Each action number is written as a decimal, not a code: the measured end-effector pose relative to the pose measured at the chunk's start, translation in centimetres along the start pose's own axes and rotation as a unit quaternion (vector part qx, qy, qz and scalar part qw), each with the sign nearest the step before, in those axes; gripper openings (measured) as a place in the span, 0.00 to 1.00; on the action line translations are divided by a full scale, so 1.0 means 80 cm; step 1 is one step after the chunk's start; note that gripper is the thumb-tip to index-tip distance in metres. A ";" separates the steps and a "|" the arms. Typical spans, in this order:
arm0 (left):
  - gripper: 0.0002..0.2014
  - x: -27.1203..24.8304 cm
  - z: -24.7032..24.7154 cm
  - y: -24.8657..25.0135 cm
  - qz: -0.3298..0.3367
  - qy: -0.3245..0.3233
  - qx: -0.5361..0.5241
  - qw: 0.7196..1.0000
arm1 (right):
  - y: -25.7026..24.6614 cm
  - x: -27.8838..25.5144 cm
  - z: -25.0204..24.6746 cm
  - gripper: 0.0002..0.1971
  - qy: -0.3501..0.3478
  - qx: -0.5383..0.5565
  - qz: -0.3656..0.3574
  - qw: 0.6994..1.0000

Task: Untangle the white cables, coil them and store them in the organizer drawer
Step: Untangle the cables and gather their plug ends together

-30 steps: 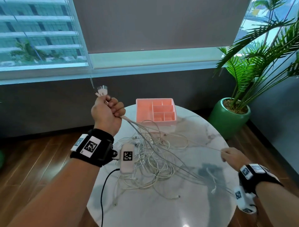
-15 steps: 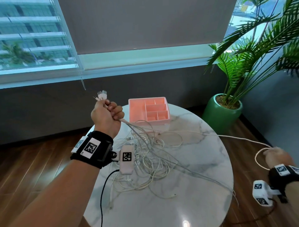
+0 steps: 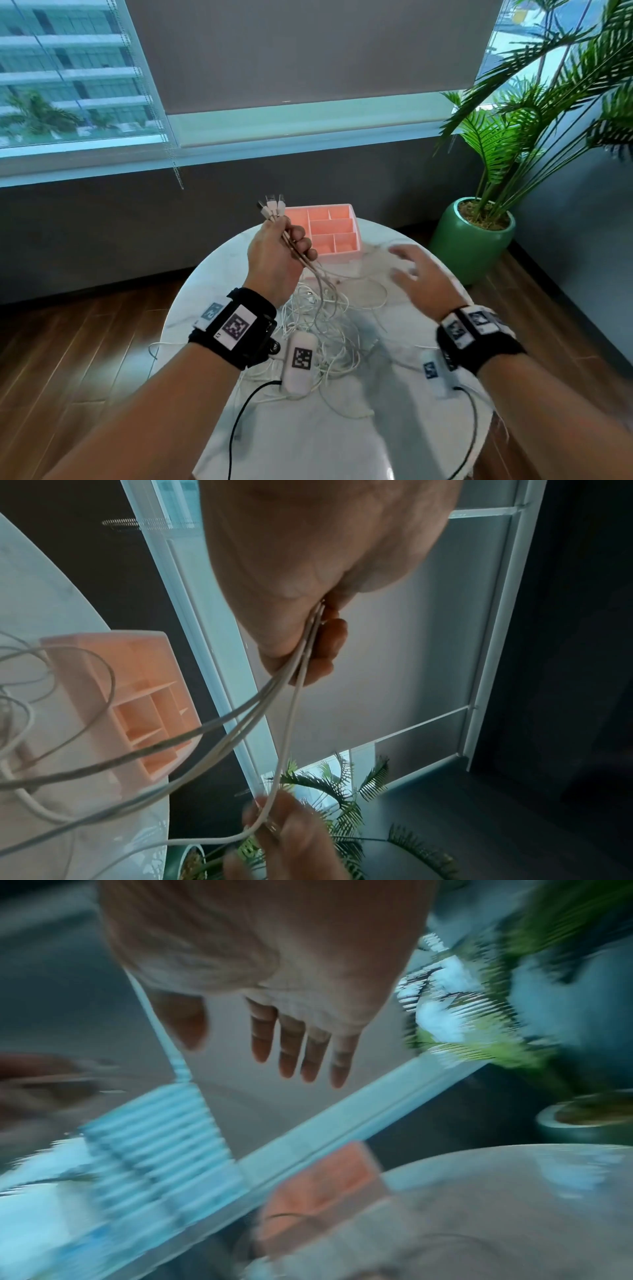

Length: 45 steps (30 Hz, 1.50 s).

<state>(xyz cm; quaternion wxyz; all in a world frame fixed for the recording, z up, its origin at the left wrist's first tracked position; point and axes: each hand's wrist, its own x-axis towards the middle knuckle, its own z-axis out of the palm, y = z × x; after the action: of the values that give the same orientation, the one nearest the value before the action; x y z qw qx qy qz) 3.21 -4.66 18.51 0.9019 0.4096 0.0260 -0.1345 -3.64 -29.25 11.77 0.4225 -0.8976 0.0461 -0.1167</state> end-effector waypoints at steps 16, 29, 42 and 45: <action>0.17 0.025 -0.105 0.099 0.105 0.108 -0.074 0.986 | 0.008 -0.012 0.040 0.22 -0.226 -0.107 -0.011 0.968; 0.16 0.020 -0.178 0.038 0.066 0.152 0.068 0.984 | 0.181 -0.069 -0.109 0.15 -0.105 -0.183 0.233 0.949; 0.13 0.008 -0.197 -0.023 -0.032 0.137 0.057 0.988 | 0.235 -0.123 -0.087 0.13 -0.111 -0.345 0.376 0.853; 0.13 0.008 -0.200 -0.032 -0.051 0.146 0.071 0.985 | 0.263 -0.134 -0.065 0.16 -0.209 -0.365 0.400 0.814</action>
<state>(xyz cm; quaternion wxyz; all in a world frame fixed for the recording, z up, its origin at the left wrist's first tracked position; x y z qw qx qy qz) 4.14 5.55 5.96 0.8488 0.4862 0.1687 -0.1209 -15.00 -44.60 -3.07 0.0731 -0.8910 0.3510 0.2787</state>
